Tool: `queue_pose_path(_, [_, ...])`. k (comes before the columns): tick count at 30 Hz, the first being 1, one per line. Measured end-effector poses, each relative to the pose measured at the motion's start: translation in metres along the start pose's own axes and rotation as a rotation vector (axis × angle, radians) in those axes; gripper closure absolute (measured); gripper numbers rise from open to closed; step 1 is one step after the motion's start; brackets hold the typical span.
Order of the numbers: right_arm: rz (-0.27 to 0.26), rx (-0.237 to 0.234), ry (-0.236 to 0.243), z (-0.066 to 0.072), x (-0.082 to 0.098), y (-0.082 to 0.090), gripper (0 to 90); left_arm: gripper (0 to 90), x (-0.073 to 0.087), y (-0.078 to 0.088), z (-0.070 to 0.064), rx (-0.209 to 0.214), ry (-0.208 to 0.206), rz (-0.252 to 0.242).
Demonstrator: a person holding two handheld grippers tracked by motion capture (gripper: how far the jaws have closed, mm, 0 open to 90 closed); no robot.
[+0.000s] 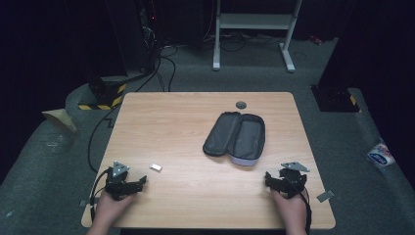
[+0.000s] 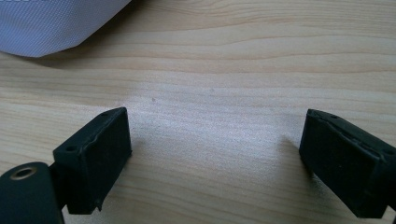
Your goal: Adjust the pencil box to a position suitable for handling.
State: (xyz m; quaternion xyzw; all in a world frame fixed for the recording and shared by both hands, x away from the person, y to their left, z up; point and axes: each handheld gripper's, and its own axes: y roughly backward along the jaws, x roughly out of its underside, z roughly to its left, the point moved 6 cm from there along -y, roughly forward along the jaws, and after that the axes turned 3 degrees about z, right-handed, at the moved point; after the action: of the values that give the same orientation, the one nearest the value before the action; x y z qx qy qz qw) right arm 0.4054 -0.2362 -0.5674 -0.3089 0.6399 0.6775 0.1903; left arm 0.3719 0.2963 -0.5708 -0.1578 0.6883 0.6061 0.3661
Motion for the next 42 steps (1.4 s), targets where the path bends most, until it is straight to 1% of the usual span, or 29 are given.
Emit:
queue_pose_path(5, [-0.001, -0.005, 0.004, 0.0, 0.0, 0.0, 8.9, 12.5, 0.0, 0.0, 0.0, 0.009, -0.004, -0.001])
queue_pose_path(14, [-0.006, -0.019, 0.013, -0.001, 0.0, 0.001, 9.2, 11.3, -0.001, -0.001, 0.0, 0.012, -0.005, 0.001])
queue_pose_path(15, [-0.009, -0.024, 0.007, -0.001, 0.0, 0.001, 10.2, 11.0, -0.001, -0.001, 0.0, 0.014, -0.008, 0.004])
queue_pose_path(19, [-0.03, -0.033, 0.009, -0.001, 0.0, 0.004, 11.9, 10.7, -0.001, -0.001, 0.001, 0.015, -0.013, 0.003])
queue_pose_path(22, [-0.047, -0.04, 0.025, -0.001, -0.001, 0.006, 12.6, 10.5, -0.001, -0.001, 0.001, 0.018, -0.016, 0.006])
queue_pose_path(24, [-0.055, -0.047, 0.024, 0.0, -0.002, 0.008, 12.8, 10.3, -0.001, -0.001, 0.001, 0.02, -0.019, 0.007])
queue_pose_path(27, [-0.083, -0.062, 0.036, 0.001, -0.005, 0.014, 14.0, 10.2, -0.001, -0.001, 0.001, 0.019, -0.019, 0.007])
queue_pose_path(28, [-0.089, -0.069, 0.031, 0.002, -0.006, 0.016, 14.3, 10.2, -0.001, -0.001, 0.001, 0.019, -0.018, 0.006])
queue_pose_path(30, [-0.107, -0.073, 0.044, 0.003, -0.007, 0.019, 14.3, 9.8, -0.001, -0.001, 0.0, 0.024, -0.02, 0.009])
queue_pose_path(32, [-0.112, -0.079, 0.058, 0.004, -0.009, 0.021, 13.6, 8.6, -0.001, -0.002, 0.0, 0.026, -0.023, 0.009])
queue_pose_path(40, [-0.141, -0.112, 0.075, 0.011, -0.013, 0.028, 12.6, 6.3, -0.002, -0.003, 0.0, 0.023, -0.026, 0.016])
queue_pose_path(42, [-0.145, -0.114, 0.075, 0.014, -0.015, 0.029, 12.6, 5.8, -0.002, -0.003, 0.0, 0.021, -0.025, 0.017])
